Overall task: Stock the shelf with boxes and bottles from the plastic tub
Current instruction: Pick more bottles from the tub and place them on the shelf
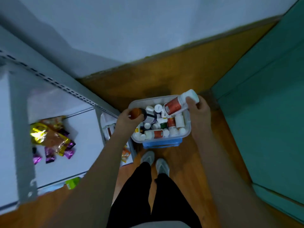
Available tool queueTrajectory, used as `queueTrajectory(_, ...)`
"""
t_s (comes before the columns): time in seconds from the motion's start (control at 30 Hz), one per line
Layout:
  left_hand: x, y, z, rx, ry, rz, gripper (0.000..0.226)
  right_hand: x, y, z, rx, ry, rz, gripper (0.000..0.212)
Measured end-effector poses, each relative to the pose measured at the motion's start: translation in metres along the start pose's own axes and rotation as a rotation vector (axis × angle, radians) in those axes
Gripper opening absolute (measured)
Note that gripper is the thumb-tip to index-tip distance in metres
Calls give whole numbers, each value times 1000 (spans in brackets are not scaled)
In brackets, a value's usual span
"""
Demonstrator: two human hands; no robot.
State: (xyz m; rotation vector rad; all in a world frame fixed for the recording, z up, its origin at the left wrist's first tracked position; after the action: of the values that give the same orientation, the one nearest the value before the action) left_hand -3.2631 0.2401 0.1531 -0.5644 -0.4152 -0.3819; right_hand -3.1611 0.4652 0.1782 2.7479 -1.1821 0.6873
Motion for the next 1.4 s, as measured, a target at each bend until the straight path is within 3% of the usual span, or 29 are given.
queueTrajectory(0.07, 30, -8, 15, 159, 11, 43, 41, 21, 3, -33, -231, 38, -94, 34)
queueTrajectory(0.17, 76, -29, 47, 363, 109, 57, 12, 52, 20, -83, -458, 54, -252, 28)
queueTrajectory(0.23, 105, -46, 68, 498, 145, 48, 19, 77, 35, -117, -567, 71, -360, 29)
queueTrajectory(0.33, 144, -80, 94, 801, 182, 78, 49, 123, 59, -162, -653, 50, -563, 32)
queueTrajectory(0.43, 191, -117, 114, 994, 196, 74, 43, 174, 83, -192, -578, 10, -703, 36)
queueTrajectory(0.53, 235, -158, 112, 1078, 321, 51, 45, 231, 111, -209, -482, -53, -813, 43)
queueTrajectory(0.7, 316, -240, 60, 1035, 395, 247, 48, 344, 169, -209, -425, -55, -990, 52)
queueTrajectory(0.9, 435, -333, -36, 1077, 440, 542, 46, 492, 247, -164, -268, -37, -1184, 59)
queueTrajectory(1.1, 536, -386, -135, 1052, 360, 787, 54, 625, 310, -100, -123, 13, -1435, 57)
queueTrajectory(1.4, 605, -447, -236, 1048, 258, 1000, 58, 737, 388, -46, 2, 2, -1582, 57)
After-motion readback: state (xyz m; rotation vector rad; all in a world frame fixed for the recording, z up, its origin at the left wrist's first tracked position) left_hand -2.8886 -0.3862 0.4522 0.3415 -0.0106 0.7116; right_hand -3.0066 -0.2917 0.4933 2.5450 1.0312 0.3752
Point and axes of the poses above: each hand's wrist, its own x-axis away from the middle knuckle, its own y-axis out of the palm, z = x × y, the point moved 3 cm from there along -x, towards the middle knuckle, and after that the axes turned 4 degrees about y, right-handed, at the moved point
